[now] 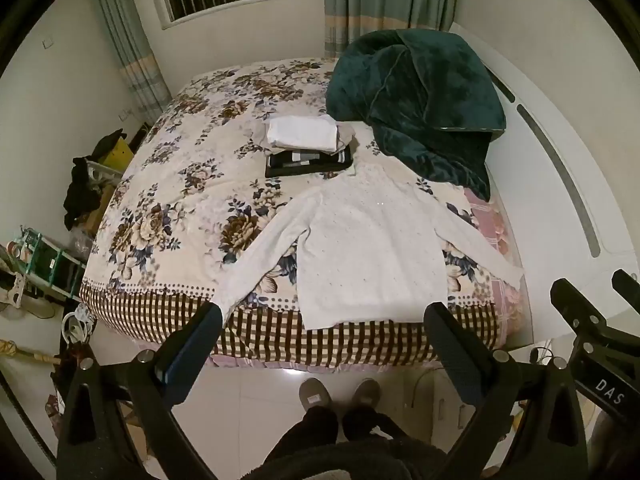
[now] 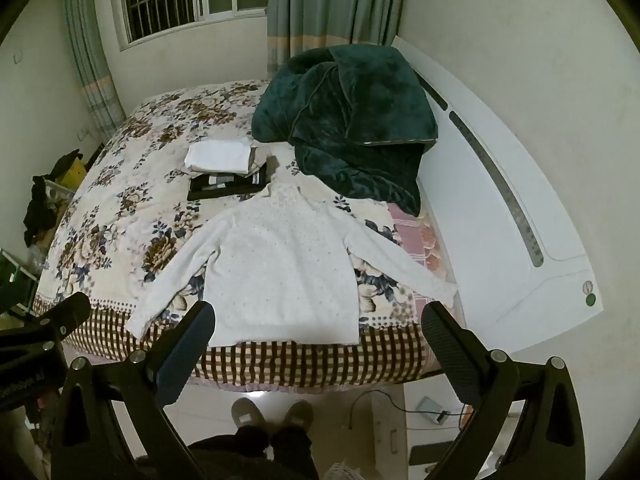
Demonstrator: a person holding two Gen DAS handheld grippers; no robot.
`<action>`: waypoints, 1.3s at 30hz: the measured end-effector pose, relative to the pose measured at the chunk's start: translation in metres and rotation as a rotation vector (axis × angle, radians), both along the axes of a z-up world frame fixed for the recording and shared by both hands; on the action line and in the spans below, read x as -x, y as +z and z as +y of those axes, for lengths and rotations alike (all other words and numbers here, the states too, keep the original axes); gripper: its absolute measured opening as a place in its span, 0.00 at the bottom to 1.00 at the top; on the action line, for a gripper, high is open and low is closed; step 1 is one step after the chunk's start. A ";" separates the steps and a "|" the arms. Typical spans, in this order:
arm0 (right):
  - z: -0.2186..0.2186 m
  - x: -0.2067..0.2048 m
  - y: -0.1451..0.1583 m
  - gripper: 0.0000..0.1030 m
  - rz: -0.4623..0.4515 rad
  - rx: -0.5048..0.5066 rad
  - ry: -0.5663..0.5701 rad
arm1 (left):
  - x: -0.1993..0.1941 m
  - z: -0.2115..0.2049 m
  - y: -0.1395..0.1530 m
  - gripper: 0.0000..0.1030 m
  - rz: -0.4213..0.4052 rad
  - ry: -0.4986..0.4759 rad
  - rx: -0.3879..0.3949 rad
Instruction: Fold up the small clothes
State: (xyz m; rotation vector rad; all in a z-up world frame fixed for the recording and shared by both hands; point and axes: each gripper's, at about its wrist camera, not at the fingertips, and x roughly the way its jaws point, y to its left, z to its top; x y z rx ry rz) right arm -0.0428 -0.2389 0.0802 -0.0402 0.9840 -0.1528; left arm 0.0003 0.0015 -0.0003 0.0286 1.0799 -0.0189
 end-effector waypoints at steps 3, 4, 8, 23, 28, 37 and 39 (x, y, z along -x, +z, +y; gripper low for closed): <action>0.000 -0.001 0.000 1.00 0.002 0.004 0.006 | 0.000 -0.001 0.000 1.00 -0.003 -0.003 -0.007; 0.000 -0.002 0.000 1.00 0.003 0.005 0.008 | 0.000 -0.001 0.000 1.00 -0.003 -0.003 -0.006; 0.003 -0.004 0.000 1.00 0.002 0.009 0.018 | 0.001 -0.001 0.000 1.00 0.001 -0.003 -0.007; 0.003 -0.005 0.000 1.00 0.003 0.015 0.028 | 0.001 0.001 -0.003 1.00 -0.002 -0.002 0.003; 0.002 -0.006 0.000 1.00 0.003 0.016 0.030 | -0.003 0.000 0.000 1.00 -0.001 0.006 0.006; 0.002 -0.008 0.002 1.00 0.004 0.017 0.041 | -0.007 0.000 0.000 1.00 -0.005 0.012 0.008; 0.003 -0.009 0.002 1.00 0.004 0.019 0.040 | -0.006 0.000 0.000 1.00 -0.005 0.011 0.010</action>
